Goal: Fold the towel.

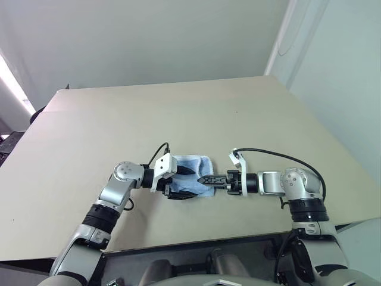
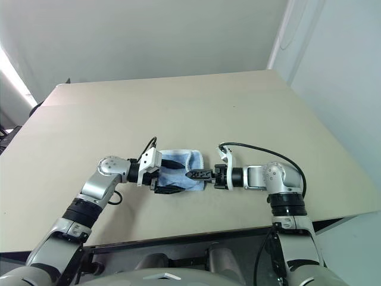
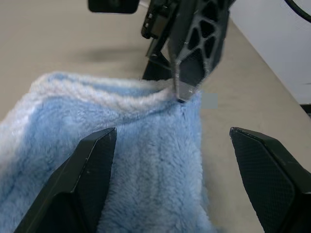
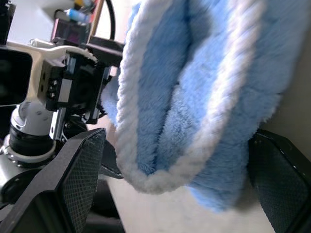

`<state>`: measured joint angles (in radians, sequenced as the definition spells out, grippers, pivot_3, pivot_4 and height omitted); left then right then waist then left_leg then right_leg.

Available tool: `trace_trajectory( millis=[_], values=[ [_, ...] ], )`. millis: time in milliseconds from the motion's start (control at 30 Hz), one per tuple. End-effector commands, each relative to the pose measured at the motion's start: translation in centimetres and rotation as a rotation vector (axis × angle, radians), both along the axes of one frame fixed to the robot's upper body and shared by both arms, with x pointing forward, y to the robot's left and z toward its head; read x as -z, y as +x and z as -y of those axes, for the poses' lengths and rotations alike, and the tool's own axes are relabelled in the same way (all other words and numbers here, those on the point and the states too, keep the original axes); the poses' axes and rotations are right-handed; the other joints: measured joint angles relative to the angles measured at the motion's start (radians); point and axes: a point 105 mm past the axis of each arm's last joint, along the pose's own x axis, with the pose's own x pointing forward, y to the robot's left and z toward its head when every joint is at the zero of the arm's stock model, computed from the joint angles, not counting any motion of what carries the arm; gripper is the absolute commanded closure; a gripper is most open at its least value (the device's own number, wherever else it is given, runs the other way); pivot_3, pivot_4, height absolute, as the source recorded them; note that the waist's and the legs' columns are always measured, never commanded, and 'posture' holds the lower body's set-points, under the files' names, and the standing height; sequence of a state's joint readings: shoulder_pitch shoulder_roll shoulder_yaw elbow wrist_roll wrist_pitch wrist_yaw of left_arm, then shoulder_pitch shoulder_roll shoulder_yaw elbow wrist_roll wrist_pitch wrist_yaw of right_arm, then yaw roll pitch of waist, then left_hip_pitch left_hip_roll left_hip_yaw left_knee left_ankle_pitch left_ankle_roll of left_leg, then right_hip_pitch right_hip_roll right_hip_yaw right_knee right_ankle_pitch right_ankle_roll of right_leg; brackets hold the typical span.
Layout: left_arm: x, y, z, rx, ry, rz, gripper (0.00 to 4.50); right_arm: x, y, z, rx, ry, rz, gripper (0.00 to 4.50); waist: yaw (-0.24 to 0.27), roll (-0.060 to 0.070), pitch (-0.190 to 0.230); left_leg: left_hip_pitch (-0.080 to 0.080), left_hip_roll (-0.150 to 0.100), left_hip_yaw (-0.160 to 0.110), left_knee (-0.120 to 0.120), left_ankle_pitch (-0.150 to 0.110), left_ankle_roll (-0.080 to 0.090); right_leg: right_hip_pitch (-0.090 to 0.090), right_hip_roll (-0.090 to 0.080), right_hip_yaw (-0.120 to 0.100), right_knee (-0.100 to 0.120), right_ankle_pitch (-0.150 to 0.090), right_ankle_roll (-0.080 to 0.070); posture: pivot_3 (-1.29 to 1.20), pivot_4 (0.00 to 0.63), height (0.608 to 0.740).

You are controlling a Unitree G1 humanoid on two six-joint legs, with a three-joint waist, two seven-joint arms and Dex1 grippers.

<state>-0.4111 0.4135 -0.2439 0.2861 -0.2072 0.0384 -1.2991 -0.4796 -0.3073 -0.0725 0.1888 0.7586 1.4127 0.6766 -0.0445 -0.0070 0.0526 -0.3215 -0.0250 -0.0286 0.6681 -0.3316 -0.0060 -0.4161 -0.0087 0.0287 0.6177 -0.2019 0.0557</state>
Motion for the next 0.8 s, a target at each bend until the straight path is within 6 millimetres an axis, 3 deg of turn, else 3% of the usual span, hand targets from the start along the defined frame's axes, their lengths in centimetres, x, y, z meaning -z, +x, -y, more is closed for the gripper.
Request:
trace_trajectory(
  millis=[33,233,300,433,667,700,800],
  values=[
    [-1.3,0.2,-0.7,-0.02,-0.019,0.045,0.56,-0.6,0.5,-1.3,-0.031,-0.001,0.031,0.0,0.0,0.0,0.0,0.0,0.0,0.0,0.0,0.0,0.0,0.0,0.0,0.0,0.0,0.0,0.0,0.0,0.0,0.74],
    [-2.6,0.3,-1.7,-0.051,-0.043,0.059,0.56,0.0,1.8,-1.2,0.025,-0.017,-0.006,0.0,-0.001,0.0,0.0,0.001,0.0,0.0,0.0,0.0,0.0,0.0,0.0,0.0,0.0,0.0,0.0,0.0,0.0,0.74],
    [-3.1,0.2,-2.2,-0.058,-0.049,0.064,0.53,0.1,1.8,-1.1,0.017,-0.024,-0.011,0.37,-0.001,0.0,0.0,0.001,0.0,0.0,0.0,0.0,0.0,0.0,0.0,0.0,0.0,0.0,0.0,0.0,0.0,0.74],
    [-4.4,-0.2,-4.6,-0.104,-0.038,0.05,0.53,0.2,1.4,-1.2,0.006,-0.006,-0.04,1.61,-0.004,0.0,0.0,0.0,0.001,0.0,-0.001,0.0,0.0,-0.001,0.0,0.0,0.0,0.0,0.0,0.0,0.0,0.74],
    [-5.7,0.4,-8.1,-0.241,-0.043,0.021,0.53,-1.0,1.3,-1.5,-0.008,0.069,-0.035,4.21,-0.001,-0.001,-0.001,-0.002,0.001,0.0,-0.001,0.0,0.0,-0.006,-0.001,0.0,0.001,0.0,0.0,0.0,0.0,0.74],
    [-5.7,0.4,-8.3,-0.248,-0.042,0.02,0.53,-1.2,1.2,-1.5,-0.012,0.076,-0.029,4.46,-0.001,-0.001,0.0,-0.002,0.001,0.0,-0.001,0.0,0.0,-0.006,-0.001,0.0,0.0,0.0,0.0,0.0,0.0,0.74],
    [-6.0,0.6,-8.5,-0.28,-0.052,0.026,0.53,-5.0,1.6,-1.0,-0.01,0.218,0.078,4.49,0.0,0.0,0.0,-0.002,0.0,0.001,-0.001,0.0,0.0,-0.006,-0.001,0.0,0.0,0.0,0.0,0.0,0.0,0.74]
  ],
)
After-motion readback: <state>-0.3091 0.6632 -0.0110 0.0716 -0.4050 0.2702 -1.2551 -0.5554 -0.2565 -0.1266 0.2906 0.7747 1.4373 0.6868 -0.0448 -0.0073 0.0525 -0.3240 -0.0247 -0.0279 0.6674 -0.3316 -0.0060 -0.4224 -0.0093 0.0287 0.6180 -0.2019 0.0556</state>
